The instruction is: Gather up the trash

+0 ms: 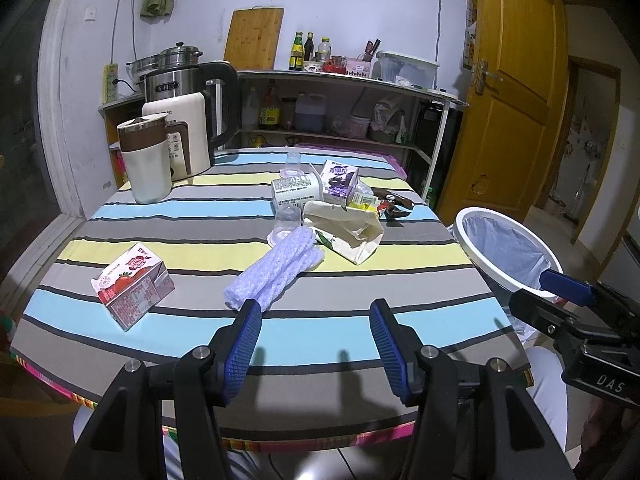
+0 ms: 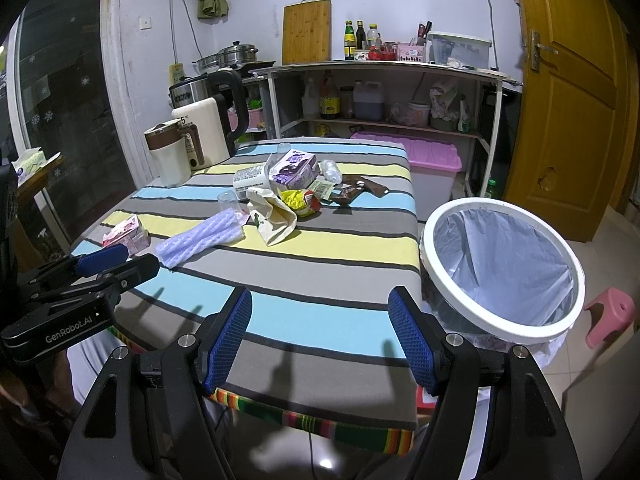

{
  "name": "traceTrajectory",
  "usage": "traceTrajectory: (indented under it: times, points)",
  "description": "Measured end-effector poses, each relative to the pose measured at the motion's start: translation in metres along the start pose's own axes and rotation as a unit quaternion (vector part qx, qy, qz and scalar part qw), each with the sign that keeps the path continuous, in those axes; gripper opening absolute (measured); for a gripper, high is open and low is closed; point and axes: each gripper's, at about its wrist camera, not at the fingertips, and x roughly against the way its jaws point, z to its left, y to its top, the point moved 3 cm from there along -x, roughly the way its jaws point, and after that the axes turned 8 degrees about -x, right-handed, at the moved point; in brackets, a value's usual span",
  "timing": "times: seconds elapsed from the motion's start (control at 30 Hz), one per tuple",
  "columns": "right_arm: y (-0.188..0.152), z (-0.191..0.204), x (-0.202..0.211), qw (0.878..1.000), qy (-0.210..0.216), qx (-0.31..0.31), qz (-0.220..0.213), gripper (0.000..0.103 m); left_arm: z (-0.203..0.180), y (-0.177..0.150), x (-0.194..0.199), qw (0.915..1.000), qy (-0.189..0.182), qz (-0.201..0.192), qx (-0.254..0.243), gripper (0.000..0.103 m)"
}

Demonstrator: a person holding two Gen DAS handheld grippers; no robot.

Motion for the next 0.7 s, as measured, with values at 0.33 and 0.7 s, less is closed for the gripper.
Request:
traceTrajectory:
  times: [0.33,0.7]
  points:
    - [-0.003,0.0008,-0.0033,1.0,-0.001,0.0,0.001,0.071,-0.001,-0.0011,-0.0008,1.0,-0.001,0.0,0.0,0.056]
    - [-0.0029,0.0004,-0.0032,1.0,-0.001,0.0,0.001,0.071,-0.0005,-0.0005,-0.0007,1.0,-0.001,0.001,0.0,0.056]
